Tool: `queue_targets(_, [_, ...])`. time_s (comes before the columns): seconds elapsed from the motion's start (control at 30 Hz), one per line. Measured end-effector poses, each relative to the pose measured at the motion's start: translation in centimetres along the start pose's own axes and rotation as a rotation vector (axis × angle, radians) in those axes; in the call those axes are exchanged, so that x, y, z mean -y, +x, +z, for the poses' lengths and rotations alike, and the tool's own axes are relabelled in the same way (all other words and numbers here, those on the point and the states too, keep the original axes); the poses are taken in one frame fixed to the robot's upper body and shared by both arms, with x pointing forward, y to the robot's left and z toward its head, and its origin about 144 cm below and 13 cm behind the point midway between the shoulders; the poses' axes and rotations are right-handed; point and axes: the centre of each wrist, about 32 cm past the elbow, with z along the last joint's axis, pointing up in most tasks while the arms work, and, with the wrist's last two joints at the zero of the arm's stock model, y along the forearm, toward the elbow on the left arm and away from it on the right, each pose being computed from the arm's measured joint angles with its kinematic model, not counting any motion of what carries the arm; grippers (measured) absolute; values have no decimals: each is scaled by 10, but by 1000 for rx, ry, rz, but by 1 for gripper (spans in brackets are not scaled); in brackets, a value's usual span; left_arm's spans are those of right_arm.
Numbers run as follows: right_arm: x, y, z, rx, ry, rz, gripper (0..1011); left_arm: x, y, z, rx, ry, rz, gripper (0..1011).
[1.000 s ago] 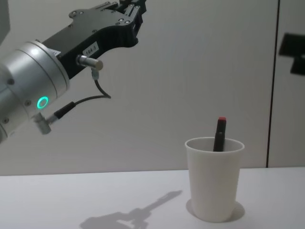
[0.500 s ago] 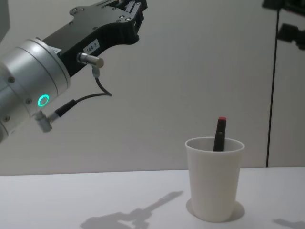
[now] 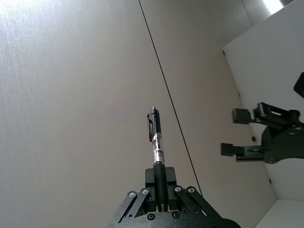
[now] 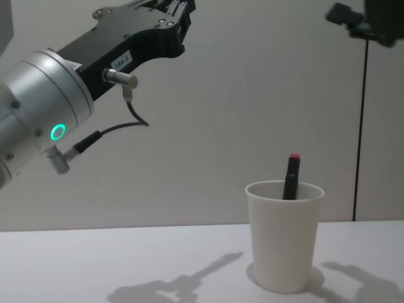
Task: Place the pen into the pen holder.
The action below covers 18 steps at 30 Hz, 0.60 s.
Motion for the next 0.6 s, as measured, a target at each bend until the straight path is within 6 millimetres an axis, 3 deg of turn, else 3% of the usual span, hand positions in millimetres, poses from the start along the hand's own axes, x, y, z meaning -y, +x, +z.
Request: queue_targets(0.6, [-72, -12, -14, -251, -98, 76, 1002, 0, 0, 0, 0, -1, 0, 130])
